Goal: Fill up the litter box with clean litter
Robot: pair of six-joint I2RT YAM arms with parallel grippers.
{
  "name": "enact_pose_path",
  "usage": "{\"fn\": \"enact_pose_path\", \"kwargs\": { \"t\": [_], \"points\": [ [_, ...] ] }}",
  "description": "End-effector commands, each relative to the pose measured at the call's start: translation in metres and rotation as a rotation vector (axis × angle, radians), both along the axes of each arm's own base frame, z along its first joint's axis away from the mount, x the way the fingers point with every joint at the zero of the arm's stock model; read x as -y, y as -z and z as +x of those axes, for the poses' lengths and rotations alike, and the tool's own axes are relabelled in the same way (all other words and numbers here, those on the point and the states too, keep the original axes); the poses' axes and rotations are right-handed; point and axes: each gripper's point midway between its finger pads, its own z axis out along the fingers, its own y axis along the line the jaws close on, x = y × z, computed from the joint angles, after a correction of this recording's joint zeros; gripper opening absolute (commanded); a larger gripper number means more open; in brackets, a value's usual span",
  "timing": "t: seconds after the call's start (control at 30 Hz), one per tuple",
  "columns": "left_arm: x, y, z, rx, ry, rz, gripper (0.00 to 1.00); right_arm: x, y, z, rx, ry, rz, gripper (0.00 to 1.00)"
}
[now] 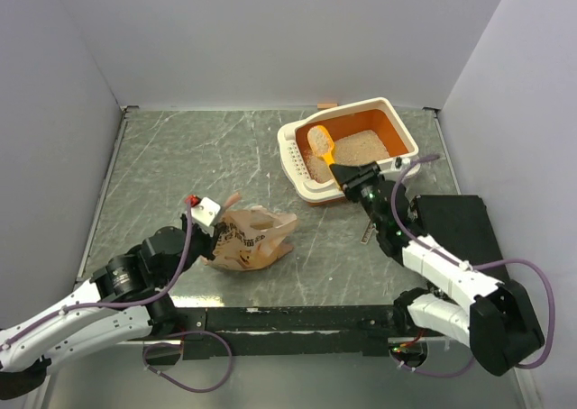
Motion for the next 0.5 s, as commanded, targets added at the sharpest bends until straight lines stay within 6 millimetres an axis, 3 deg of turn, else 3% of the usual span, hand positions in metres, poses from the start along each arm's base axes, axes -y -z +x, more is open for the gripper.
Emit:
{"fn": "enact_pose_path", "kwargs": {
  "t": [0.0, 0.17, 0.47],
  "points": [
    [-0.001, -0.054, 0.003, 0.089, -0.027, -0.174, 0.01, 0.011, -0.039, 0.029, 0.066, 0.078, -0.195, 0.00],
    [-0.003, -0.057, 0.002, 0.093, -0.028, -0.189, 0.01, 0.024, -0.021, 0.040, -0.094, 0.079, -0.437, 0.00],
    [-0.006, -0.062, -0.001, 0.103, -0.027, -0.214, 0.01, 0.049, -0.012, 0.042, -0.176, 0.048, -0.667, 0.00]
  ]
}}
